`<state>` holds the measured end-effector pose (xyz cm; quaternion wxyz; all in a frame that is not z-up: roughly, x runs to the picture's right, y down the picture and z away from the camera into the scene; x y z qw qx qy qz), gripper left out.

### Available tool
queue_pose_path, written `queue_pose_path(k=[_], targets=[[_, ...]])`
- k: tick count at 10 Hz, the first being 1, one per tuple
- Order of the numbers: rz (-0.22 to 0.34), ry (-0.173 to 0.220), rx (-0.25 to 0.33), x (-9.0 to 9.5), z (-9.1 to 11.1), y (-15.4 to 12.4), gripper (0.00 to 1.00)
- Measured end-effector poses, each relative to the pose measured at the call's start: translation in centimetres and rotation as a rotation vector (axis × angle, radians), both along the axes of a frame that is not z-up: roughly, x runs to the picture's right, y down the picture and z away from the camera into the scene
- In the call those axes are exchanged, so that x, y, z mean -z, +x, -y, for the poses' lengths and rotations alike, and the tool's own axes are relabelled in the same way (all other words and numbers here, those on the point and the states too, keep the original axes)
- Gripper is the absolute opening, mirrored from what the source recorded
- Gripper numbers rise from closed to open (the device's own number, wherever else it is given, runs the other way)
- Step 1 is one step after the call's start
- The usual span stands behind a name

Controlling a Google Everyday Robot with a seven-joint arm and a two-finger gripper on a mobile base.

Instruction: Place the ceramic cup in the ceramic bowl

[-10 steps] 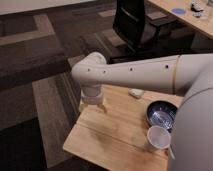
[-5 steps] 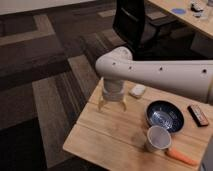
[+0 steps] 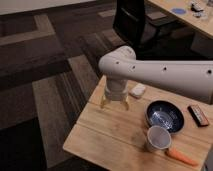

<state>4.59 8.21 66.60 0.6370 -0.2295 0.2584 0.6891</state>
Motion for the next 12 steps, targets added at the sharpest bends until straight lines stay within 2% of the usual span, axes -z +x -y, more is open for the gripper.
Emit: queue_pose_path(k=[4, 6, 8, 10, 12], targets=[[-0.066, -0.018, 0.006, 1.9, -3.2, 0.0, 0.65], [-0.088, -0.018, -0.008, 2.5, -3.7, 2.7, 0.65], [-0.058, -0.017, -0.006, 2.4, -3.8, 5.4, 0.65], [-0.051, -0.026, -0.014, 3.0, -4.9, 8.4, 0.65], [-0.050, -0.022, -0.018, 3.0, -4.9, 8.5, 0.65]])
